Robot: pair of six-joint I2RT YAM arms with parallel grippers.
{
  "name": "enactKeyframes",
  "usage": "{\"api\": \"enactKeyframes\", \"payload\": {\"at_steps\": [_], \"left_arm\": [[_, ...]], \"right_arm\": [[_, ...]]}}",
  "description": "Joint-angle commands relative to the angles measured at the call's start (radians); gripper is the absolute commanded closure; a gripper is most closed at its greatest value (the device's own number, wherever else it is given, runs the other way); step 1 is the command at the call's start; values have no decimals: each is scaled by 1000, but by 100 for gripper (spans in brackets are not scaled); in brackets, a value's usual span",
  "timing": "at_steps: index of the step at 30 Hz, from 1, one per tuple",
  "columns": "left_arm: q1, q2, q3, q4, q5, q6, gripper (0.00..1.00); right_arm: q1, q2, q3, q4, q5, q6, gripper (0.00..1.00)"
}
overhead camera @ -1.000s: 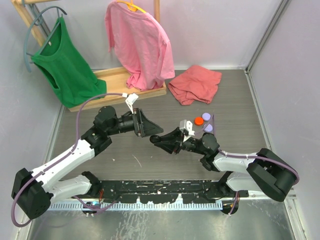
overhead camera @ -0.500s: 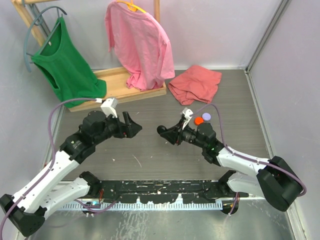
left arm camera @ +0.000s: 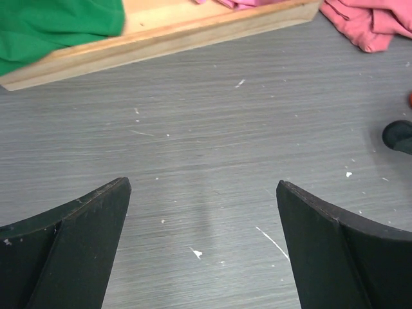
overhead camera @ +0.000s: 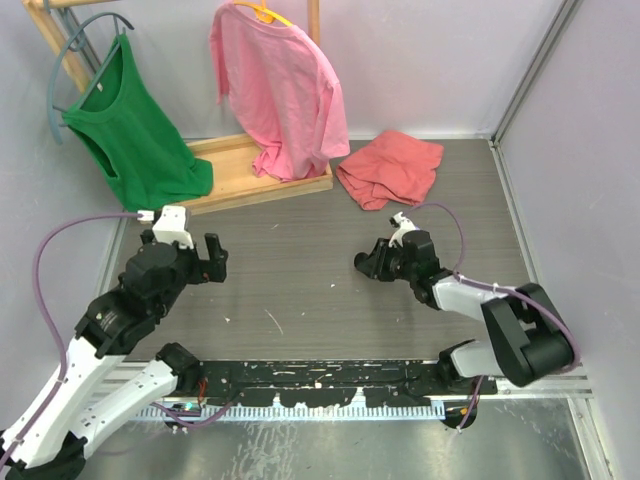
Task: Insert the wireless bluetooth earbuds into the charging case
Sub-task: Place the charging case at the center of the board.
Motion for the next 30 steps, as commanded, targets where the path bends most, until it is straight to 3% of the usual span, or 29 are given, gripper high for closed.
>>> {"api": "enactKeyframes", "payload": {"at_steps": [1, 7, 13, 23, 30], "left_arm": [[6, -37, -13, 25, -103, 77, 2], [25, -56, -34, 9, -123, 80, 2], [83, -60, -38, 18, -52, 78, 2], [177, -91, -52, 44, 65, 63, 2], [177, -120, -24, 24, 94, 32, 2]], "right_arm": [[-47, 92, 69, 30, 11, 73, 98], [-111, 183, 96, 14, 47, 101, 81], [-123, 111, 83, -82, 137, 93, 59], [-130, -43, 10, -181, 227, 99, 53], [-130, -248, 47, -352, 276, 55, 35]]}}
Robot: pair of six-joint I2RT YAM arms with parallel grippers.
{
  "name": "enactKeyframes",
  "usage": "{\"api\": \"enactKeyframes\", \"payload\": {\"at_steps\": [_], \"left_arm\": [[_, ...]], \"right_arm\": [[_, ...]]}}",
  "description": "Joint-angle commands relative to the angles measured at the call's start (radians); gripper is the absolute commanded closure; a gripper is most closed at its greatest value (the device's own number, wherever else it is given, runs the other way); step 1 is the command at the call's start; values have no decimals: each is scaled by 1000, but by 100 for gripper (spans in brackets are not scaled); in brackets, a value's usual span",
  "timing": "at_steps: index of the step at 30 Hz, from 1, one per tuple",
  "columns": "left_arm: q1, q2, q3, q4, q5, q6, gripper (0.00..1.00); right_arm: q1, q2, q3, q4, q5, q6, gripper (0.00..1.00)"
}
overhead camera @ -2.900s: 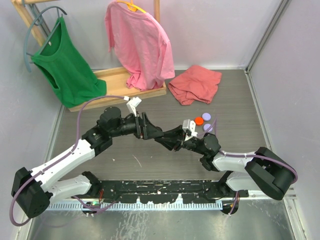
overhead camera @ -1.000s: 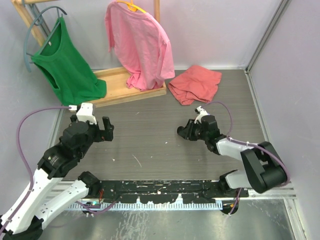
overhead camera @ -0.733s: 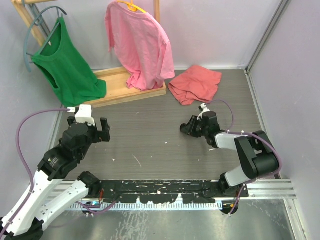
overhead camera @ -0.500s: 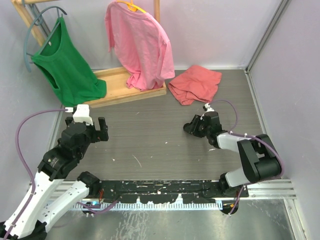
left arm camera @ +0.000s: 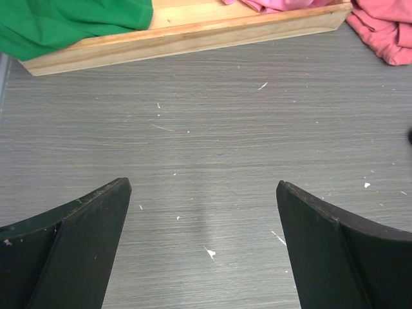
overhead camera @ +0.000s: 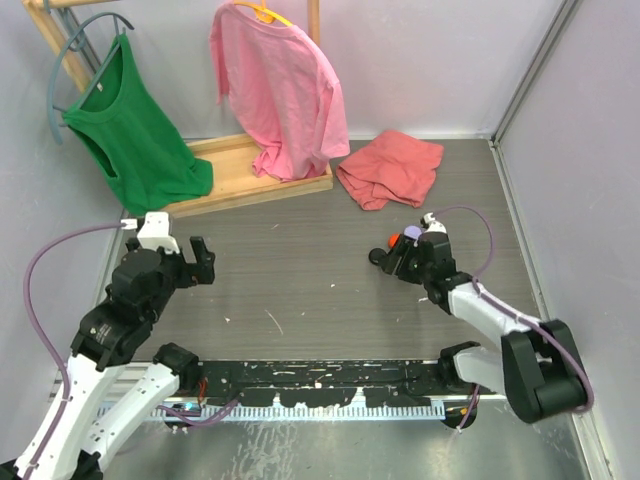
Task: Insert the wireless bluetooth earbuds into the charging case
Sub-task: Place the charging case at the center of the board, then reset both arms
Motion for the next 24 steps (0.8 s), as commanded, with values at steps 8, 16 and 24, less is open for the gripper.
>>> {"api": "enactKeyframes", "payload": {"at_steps": [8, 16, 24], "left_arm": [[6, -142, 120, -107, 26, -46, 2], [5, -301, 98, -110, 55, -52, 2], [6, -450, 5, -85, 3, -90, 2]], "right_arm": [[-5, -512, 211, -418, 160, -132, 2], [-4, -743, 351, -588, 304, -237, 0], [-4, -868, 358, -618, 402, -332, 0]]}}
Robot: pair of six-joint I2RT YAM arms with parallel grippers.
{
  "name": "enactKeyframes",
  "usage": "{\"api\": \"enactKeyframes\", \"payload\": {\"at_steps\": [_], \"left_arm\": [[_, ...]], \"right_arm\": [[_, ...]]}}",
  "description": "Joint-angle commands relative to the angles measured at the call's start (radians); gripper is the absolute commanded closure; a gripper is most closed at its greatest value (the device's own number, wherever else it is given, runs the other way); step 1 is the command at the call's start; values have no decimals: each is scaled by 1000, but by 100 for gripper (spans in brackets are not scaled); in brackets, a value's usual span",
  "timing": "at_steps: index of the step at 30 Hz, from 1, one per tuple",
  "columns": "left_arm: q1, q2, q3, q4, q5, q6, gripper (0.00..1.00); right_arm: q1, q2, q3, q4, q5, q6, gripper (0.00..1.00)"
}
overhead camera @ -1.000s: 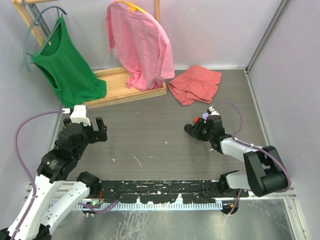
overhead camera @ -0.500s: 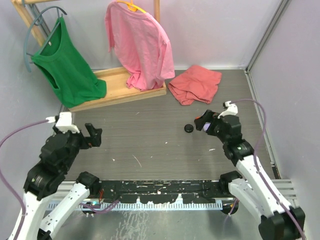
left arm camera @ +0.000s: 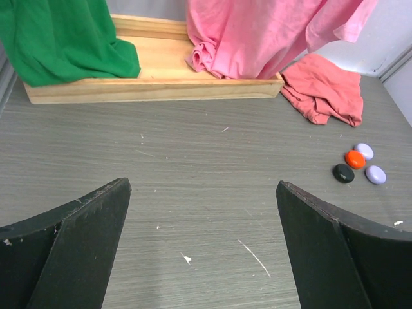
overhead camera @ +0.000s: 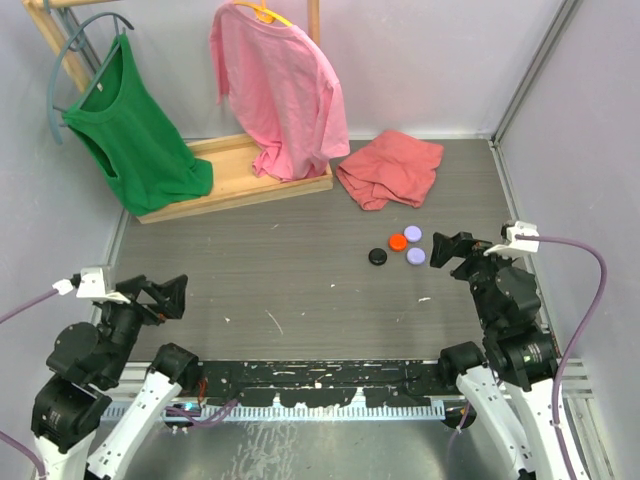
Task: Insert the wireless bluetooth earbuds into the charging case
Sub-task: Reset both arms
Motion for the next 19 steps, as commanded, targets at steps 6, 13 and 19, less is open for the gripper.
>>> {"api": "enactKeyframes", "payload": {"at_steps": [6, 13, 19], "left_arm": [[6, -121, -126, 76, -47, -60, 2], [5, -86, -129, 60, -55, -63, 2], [6, -59, -130, 64, -48, -64, 2]], "right_arm": [[-3, -63, -26, 0, 1, -123, 0], [-4, -107, -38, 16, 18, -140, 0], [-4, -124, -38, 18, 9, -148, 0]]}}
